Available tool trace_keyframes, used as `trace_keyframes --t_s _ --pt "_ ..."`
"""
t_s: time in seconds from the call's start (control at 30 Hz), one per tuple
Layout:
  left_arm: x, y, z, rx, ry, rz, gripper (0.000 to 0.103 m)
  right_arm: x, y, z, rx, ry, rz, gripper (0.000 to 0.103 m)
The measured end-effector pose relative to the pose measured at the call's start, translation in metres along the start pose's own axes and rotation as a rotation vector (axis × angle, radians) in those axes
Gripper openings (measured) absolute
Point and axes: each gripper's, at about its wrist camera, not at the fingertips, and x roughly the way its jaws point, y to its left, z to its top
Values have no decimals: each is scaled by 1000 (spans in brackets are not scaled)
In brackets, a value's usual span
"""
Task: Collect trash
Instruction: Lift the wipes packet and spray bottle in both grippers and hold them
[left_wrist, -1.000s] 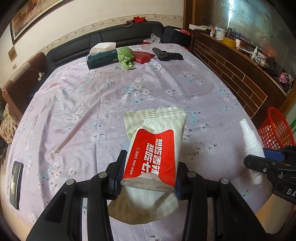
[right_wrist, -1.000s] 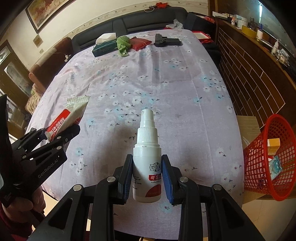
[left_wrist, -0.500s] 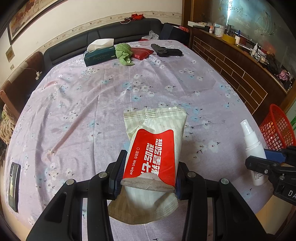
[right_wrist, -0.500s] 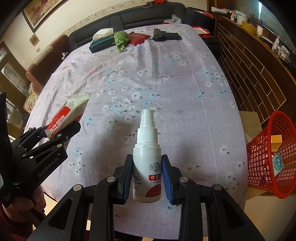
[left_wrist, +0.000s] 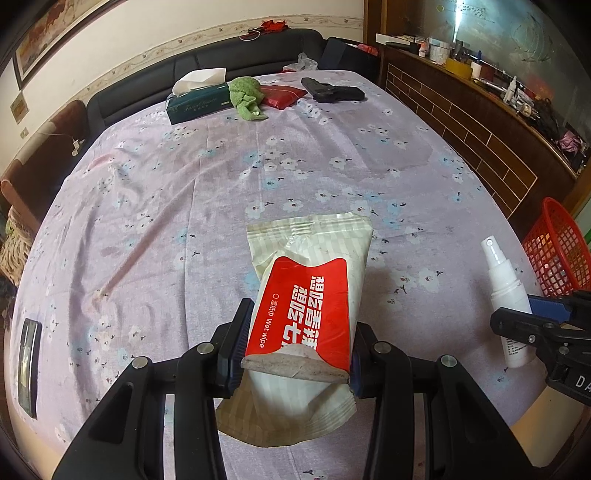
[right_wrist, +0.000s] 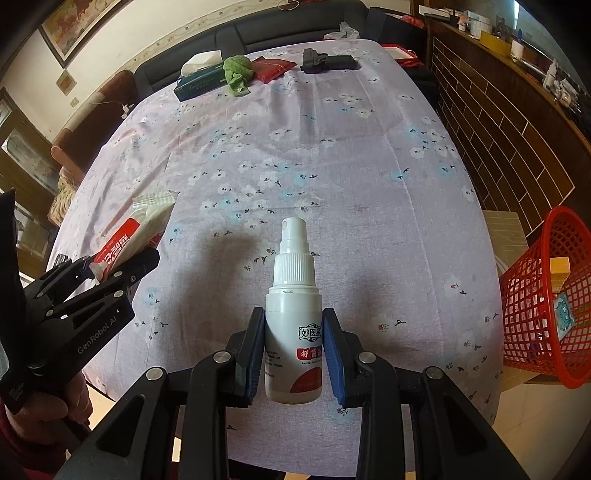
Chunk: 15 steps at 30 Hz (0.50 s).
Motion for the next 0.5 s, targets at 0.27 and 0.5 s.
trace_keyframes --t_s 0.27,0.5 --pt "-1 -15 3 30 3 2 41 0 -9 -3 18 -2 10 32" --pt "-2 -31 8 60 1 -7 41 -5 -23 -5 46 -16 12 32"
